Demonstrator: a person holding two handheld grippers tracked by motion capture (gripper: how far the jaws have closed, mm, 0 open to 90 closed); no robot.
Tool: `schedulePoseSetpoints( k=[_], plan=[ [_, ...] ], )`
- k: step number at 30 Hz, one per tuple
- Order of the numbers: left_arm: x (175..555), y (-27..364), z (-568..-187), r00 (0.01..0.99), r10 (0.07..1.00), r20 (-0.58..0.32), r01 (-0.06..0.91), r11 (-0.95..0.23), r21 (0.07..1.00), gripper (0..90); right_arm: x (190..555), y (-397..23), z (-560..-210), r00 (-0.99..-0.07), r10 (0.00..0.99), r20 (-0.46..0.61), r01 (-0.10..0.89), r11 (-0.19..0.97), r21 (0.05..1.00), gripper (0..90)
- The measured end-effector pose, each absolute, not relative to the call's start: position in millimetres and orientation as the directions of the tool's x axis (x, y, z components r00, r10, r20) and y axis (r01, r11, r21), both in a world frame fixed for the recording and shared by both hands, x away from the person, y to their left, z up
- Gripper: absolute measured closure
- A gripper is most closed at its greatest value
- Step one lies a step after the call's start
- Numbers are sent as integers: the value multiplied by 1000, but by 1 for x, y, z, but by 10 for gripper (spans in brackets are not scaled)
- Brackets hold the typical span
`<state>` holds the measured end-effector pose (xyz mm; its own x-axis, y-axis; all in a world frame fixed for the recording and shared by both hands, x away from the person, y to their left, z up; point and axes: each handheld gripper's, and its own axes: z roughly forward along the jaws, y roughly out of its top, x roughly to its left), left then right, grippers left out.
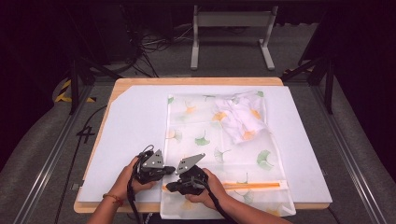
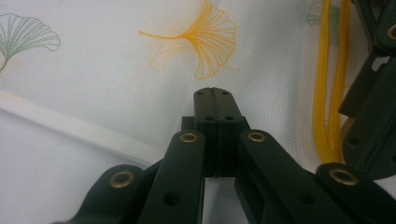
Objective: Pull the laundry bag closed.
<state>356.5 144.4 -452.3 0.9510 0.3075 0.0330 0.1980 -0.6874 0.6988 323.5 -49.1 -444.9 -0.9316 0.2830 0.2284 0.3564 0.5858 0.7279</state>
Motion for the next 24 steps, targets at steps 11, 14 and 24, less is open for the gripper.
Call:
schedulePoseSetpoints(
  k=[11,14,24],
  plan=[
    [359,147,-452,947,318,42,200,-688,697,900,323,-54,-446,-933,278,228,353,586,730,900],
    [360,149,-453,944,328,37,210,-681,701,900,322,-55,-445,-931,281,231,357,583,730,900],
    [363,153,-453,939,341,32,223,-679,699,900,322,-59,-444,-931,289,224,357,587,726,900]
  ],
)
